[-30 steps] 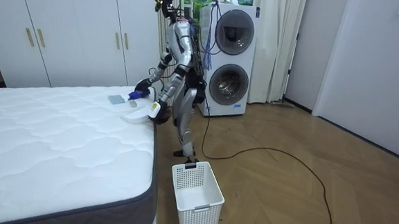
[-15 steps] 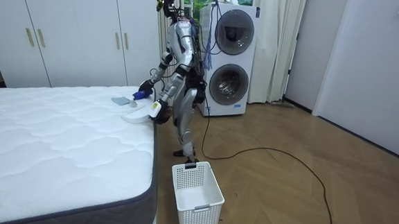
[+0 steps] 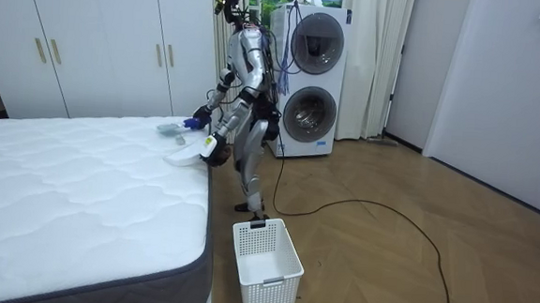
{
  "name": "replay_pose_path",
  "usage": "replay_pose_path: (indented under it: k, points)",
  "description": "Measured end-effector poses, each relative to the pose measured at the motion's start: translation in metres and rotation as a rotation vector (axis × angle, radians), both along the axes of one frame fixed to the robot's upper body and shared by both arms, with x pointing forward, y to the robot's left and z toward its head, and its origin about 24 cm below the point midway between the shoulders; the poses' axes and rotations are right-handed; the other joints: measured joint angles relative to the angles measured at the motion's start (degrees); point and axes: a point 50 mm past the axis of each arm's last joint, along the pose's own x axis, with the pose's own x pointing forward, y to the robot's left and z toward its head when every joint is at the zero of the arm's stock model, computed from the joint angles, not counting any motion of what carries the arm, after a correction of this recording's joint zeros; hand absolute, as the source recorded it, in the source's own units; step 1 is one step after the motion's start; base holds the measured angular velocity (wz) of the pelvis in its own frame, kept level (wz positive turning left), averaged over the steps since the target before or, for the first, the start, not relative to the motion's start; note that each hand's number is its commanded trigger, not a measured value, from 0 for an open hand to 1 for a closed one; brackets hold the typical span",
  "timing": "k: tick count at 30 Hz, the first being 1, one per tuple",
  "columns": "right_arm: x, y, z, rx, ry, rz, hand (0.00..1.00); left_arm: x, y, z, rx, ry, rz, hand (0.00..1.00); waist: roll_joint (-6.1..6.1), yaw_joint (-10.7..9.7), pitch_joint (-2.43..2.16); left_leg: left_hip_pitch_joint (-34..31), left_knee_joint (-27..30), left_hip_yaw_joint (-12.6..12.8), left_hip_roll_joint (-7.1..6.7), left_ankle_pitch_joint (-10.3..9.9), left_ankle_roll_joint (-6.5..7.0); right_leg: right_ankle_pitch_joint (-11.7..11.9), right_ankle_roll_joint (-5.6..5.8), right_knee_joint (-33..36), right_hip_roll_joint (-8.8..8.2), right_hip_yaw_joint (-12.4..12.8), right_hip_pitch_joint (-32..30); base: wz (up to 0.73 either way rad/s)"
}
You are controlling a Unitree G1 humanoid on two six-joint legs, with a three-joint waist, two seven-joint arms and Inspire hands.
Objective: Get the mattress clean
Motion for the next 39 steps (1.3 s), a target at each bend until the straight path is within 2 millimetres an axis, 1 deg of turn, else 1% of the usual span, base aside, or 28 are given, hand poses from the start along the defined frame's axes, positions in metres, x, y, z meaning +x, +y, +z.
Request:
replay_pose_path:
  k: [1, 3, 4, 5, 6, 7, 9, 10, 11, 12, 13, 14, 15, 16, 18, 19, 21, 22, 24, 26, 29, 34, 36, 39]
  points:
    - [-0.001, -0.002, 0.001, -0.010, 0.004, 0.001, 1.00, 0.001, 0.001, 0.001, 0.017, -0.004, -0.007, 1.00, -0.16, -0.1, -0.01, 0.0, 0.0, 0.0, 0.00, 0.0, 0.00, 0.0, 0.01, 0.0, 0.00, 0.0, 0.0, 0.00]
    - [-0.002, -0.010, 0.004, -0.096, 0.058, 0.043, 1.00, 0.005, 0.007, 0.008, 0.078, -0.023, -0.026, 1.00, -1.09, -0.1, 0.03, 0.0, 0.1, 0.0, -0.03, 0.0, 0.01, 0.0, 0.01, 0.1, -0.01, 0.1, -0.1, 0.00]
    - [-0.002, -0.011, 0.006, -0.120, 0.071, 0.059, 1.00, 0.005, 0.010, 0.009, 0.087, -0.025, -0.024, 1.00, -1.35, -0.2, 0.01, 0.0, 0.1, 0.0, -0.02, 0.0, 0.01, 0.0, 0.01, 0.1, 0.00, 0.0, 0.0, 0.00]
    - [-0.002, -0.016, 0.009, -0.173, 0.096, 0.090, 1.00, 0.006, 0.012, 0.011, 0.106, -0.030, -0.027, 1.00, -1.82, -0.4, -0.11, -0.1, 0.1, -0.1, -0.01, 0.0, 0.01, 0.0, 0.00, 0.1, 0.02, -0.1, 0.0, 0.00]
    - [-0.002, -0.023, 0.015, -0.241, 0.124, 0.127, 1.00, 0.008, 0.013, 0.014, 0.134, -0.041, -0.044, 1.00, -2.29, -0.3, -0.11, -0.1, 0.1, -0.1, -0.01, 0.0, 0.01, 0.0, 0.00, 0.1, 0.03, -0.1, 0.0, 0.00]
    - [-0.002, -0.027, 0.018, -0.275, 0.137, 0.142, 1.00, 0.009, 0.013, 0.016, 0.146, -0.049, -0.052, 1.00, -2.51, -0.1, -0.09, -0.1, 0.1, -0.1, -0.02, 0.0, 0.01, 0.0, 0.00, 0.1, 0.02, -0.1, -0.1, 0.00]
    - [-0.001, -0.042, 0.032, -0.421, 0.198, 0.211, 1.00, 0.010, 0.017, 0.021, 0.194, -0.076, -0.070, 1.00, -3.39, 0.2, -0.06, -0.1, 0.3, -0.1, 0.06, 0.0, 0.01, 0.0, 0.00, 0.1, 0.14, -0.1, 0.0, 0.00]
    - [0.003, -0.047, 0.040, -0.506, 0.233, 0.261, 1.00, 0.010, 0.020, 0.021, 0.207, -0.076, -0.060, 1.00, -3.75, 0.2, 0.01, 0.0, 0.3, -0.1, 0.11, 0.0, 0.01, 0.0, -0.05, 0.1, 0.17, -0.1, 0.0, -0.04]
    - [0.006, -0.049, 0.045, -0.549, 0.248, 0.287, 1.00, 0.010, 0.021, 0.022, 0.212, -0.078, -0.059, 1.00, -3.90, 0.2, 0.05, 0.0, 0.5, 0.0, 0.21, 0.0, 0.01, 0.1, -0.09, 0.1, 0.29, 0.0, 0.0, -0.05]
    - [0.009, -0.051, 0.052, -0.633, 0.277, 0.340, 1.00, 0.010, 0.022, 0.022, 0.231, -0.080, -0.068, 1.00, -4.35, 0.2, 0.01, 0.0, 0.6, 0.0, 0.35, 0.0, 0.00, 0.2, -0.20, 0.0, 0.41, 0.0, 0.1, -0.03]
    - [0.014, -0.053, 0.059, -0.721, 0.309, 0.402, 1.00, 0.010, 0.023, 0.023, 0.253, -0.084, -0.079, 1.00, -4.83, 0.4, 0.01, 0.0, 0.4, 0.0, 0.41, 0.0, -0.03, 0.2, -0.23, 0.0, 0.49, 0.0, 0.0, -0.04]
    - [0.017, -0.053, 0.063, -0.767, 0.327, 0.436, 1.00, 0.010, 0.024, 0.024, 0.259, -0.088, -0.080, 1.00, -4.97, 0.5, 0.03, 0.0, 0.4, 0.0, 0.48, 0.0, -0.04, 0.2, -0.27, 0.0, 0.53, -0.1, 0.0, 0.00]
    - [0.023, -0.054, 0.071, -0.855, 0.362, 0.494, 1.00, 0.011, 0.025, 0.025, 0.262, -0.091, -0.081, 1.00, -5.17, 0.6, 0.07, 0.0, 0.3, 0.1, 0.57, 0.0, -0.08, 0.3, -0.34, -0.1, 0.56, -0.2, 0.0, 0.00]
    - [0.026, -0.054, 0.075, -0.894, 0.375, 0.522, 1.00, 0.011, 0.025, 0.026, 0.264, -0.093, -0.083, 1.00, -5.26, 0.6, 0.12, 0.0, 0.3, 0.1, 0.57, 0.0, -0.09, 0.3, -0.35, -0.1, 0.57, -0.2, 0.0, 0.00]
    - [0.035, -0.054, 0.088, -1.002, 0.411, 0.593, 1.00, 0.014, 0.026, 0.032, 0.289, -0.113, -0.105, 1.00, -6.06, 1.1, 0.45, 0.0, 0.2, 0.1, 0.58, 0.0, -0.13, 0.3, -0.40, -0.2, 0.53, -0.4, 0.0, 0.00]
    - [0.038, -0.053, 0.091, -1.025, 0.416, 0.611, 1.00, 0.014, 0.027, 0.034, 0.294, -0.118, -0.108, 1.00, -6.33, 1.2, 0.50, 0.0, 0.1, 0.1, 0.59, 0.0, -0.15, 0.2, -0.43, -0.2, 0.53, -0.4, -0.1, 0.00]
    - [0.048, -0.047, 0.100, -1.101, 0.430, 0.667, 1.00, 0.015, 0.034, 0.039, 0.319, -0.122, -0.110, 1.00, -7.53, 1.4, 0.44, 0.0, 0.3, 0.1, 0.59, 0.0, -0.26, 0.2, -0.53, -0.1, 0.52, -0.4, -0.1, 0.00]
    - [0.051, -0.045, 0.101, -1.125, 0.436, 0.682, 1.00, 0.015, 0.036, 0.041, 0.325, -0.123, -0.109, 1.00, -7.83, 1.6, 0.45, 0.0, 0.5, 0.1, 0.62, 0.1, -0.28, 0.2, -0.53, -0.1, 0.55, -0.3, -0.1, 0.00]
    - [0.061, -0.037, 0.111, -1.233, 0.478, 0.779, 1.00, 0.021, 0.037, 0.046, 0.337, -0.129, -0.119, 1.00, -8.87, 2.2, 0.49, 0.0, 0.8, 0.1, 0.78, 0.1, -0.29, 0.2, -0.55, -0.1, 0.70, -0.3, 0.0, -0.02]
    - [0.067, -0.033, 0.118, -1.283, 0.496, 0.817, 1.00, 0.025, 0.036, 0.050, 0.343, -0.131, -0.135, 1.00, -9.32, 2.8, 0.53, -0.1, 0.9, 0.0, 0.85, 0.0, -0.32, 0.2, -0.58, -0.4, 0.79, -0.5, 0.1, 0.00]
    - [0.075, -0.025, 0.125, -1.314, 0.504, 0.854, 1.00, 0.026, 0.039, 0.052, 0.347, -0.117, -0.143, 1.00, -9.39, 3.0, 0.53, -0.2, 0.8, -0.5, 1.22, 0.0, -0.41, 0.8, -0.63, -1.6, 1.40, -0.9, 0.8, 0.03]
    - [0.075, -0.023, 0.124, -1.324, 0.577, 0.889, 1.00, 0.029, 0.037, 0.055, 0.339, -0.109, -0.157, 1.00, -9.76, 3.6, 0.64, -1.0, 1.2, -1.8, 1.37, -0.1, -0.54, 1.1, -0.67, -2.8, 1.75, -2.1, 1.2, 0.09]
    - [0.073, -0.026, 0.122, -1.331, 0.622, 0.892, 1.00, 0.031, 0.036, 0.057, 0.334, -0.113, -0.167, 1.00, -9.81, 4.5, 0.67, -1.4, 1.3, -1.8, 1.67, -0.1, -0.56, 1.5, -0.70, -3.3, 2.14, -2.1, 1.2, -0.04]
    - [0.073, -0.027, 0.121, -1.331, 0.629, 0.893, 1.00, 0.032, 0.035, 0.058, 0.331, -0.110, -0.171, 1.00, -9.75, 4.6, 0.71, -1.5, 1.3, -2.3, 1.82, -0.1, -0.57, 1.7, -0.70, -4.3, 2.43, -2.6, 1.8, 0.05]
